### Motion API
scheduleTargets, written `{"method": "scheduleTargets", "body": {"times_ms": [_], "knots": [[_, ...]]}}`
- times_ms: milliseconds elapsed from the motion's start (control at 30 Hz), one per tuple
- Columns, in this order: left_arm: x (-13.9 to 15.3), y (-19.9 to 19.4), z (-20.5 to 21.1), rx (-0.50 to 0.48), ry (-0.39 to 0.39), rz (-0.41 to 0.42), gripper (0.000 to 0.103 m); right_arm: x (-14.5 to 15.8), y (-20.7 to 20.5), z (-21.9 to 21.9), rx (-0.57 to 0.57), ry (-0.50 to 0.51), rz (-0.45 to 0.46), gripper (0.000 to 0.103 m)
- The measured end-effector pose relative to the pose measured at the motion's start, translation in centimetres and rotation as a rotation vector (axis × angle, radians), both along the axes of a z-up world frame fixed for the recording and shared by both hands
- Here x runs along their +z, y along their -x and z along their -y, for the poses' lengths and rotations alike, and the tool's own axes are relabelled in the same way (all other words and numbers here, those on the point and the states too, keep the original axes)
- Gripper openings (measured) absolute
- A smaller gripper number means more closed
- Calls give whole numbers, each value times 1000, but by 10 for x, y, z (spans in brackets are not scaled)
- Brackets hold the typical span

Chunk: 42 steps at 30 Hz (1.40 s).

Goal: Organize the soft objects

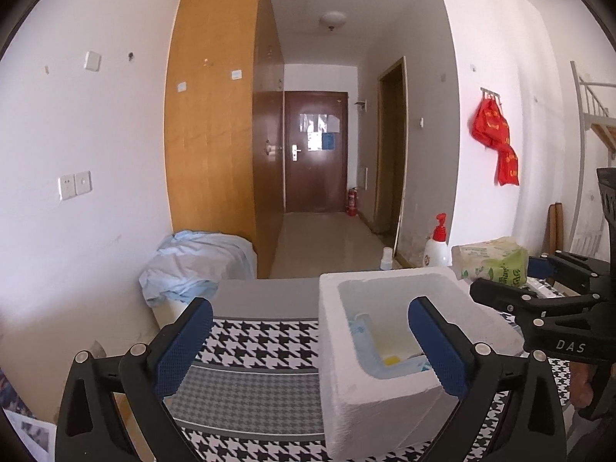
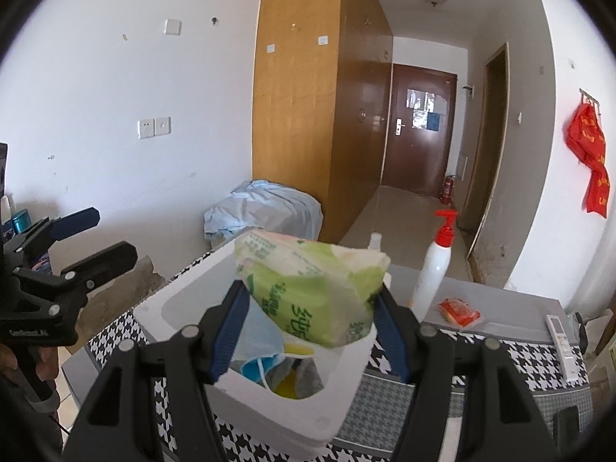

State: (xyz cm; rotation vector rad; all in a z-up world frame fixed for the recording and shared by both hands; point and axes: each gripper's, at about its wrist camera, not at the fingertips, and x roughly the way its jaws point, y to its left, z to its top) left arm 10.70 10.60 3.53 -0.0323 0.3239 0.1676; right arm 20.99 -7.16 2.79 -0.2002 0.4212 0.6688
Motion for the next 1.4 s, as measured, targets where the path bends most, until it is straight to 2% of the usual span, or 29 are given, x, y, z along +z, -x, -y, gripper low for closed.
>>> {"method": "scheduleTargets", "body": {"times_ms": [167,433,667,700,767,800,1033,1400], "knots": [[-3,5,-10,12,11,-2,102,-2,-5,-11,13,9,-20,69],[-7,9,-17,32,26,-6,102,-5,-9,-17,22,15,-37,89],[-9,11,-18,36,37,-8,102,-9,-3,-14,65,8,-71,92],[-10,11,-17,34,38,-7,102,-11,-3,-15,59,5,-82,92],[-11,13,-15,27,44,-8,102,-14,-2,-14,19,21,-87,101],[-11,13,-15,23,44,-9,102,-15,1,-13,-11,28,-71,102],[-12,18,-5,-3,39,-11,102,-6,12,10,-71,-46,-52,102],[-6,27,14,-30,31,4,102,-7,22,33,-176,-75,-32,102]]}}
